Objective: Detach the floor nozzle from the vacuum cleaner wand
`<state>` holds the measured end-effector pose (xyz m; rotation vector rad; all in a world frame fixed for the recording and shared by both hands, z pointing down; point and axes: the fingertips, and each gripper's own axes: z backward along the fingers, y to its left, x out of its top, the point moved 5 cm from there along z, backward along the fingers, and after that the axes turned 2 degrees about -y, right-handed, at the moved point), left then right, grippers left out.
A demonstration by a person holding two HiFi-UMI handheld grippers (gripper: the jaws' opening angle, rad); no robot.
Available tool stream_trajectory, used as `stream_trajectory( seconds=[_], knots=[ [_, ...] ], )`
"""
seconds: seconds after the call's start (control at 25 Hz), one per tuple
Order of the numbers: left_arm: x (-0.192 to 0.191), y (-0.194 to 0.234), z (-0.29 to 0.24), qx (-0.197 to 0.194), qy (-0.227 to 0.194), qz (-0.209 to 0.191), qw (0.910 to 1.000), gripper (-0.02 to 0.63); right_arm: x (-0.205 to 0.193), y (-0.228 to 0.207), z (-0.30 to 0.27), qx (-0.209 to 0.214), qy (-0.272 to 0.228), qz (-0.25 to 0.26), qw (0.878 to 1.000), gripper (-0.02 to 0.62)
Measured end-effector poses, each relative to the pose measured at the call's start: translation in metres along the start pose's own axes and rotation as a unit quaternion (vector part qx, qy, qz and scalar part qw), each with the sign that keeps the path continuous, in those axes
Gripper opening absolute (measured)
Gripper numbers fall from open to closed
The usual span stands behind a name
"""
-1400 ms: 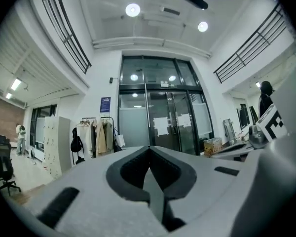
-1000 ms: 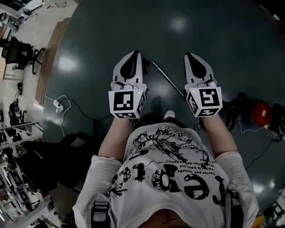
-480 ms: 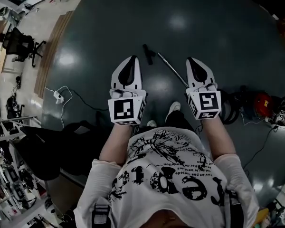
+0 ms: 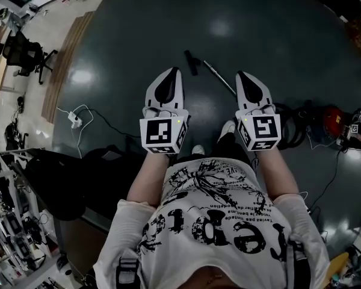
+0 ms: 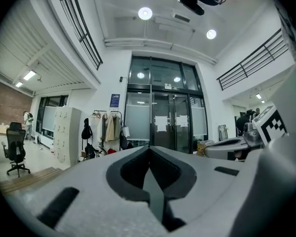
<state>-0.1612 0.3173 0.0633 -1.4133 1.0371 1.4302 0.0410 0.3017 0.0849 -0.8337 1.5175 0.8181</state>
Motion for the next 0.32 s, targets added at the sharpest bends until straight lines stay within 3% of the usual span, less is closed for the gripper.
stream_trajectory(
  seconds=[0.32],
  knots=[
    [0.006,0.011,0.015,-0.018,-0.010,0.021,0.9996,0.006,0.003,0.015,0.006,-0.027,0.004,-0.001,1.000,0.002]
  ],
)
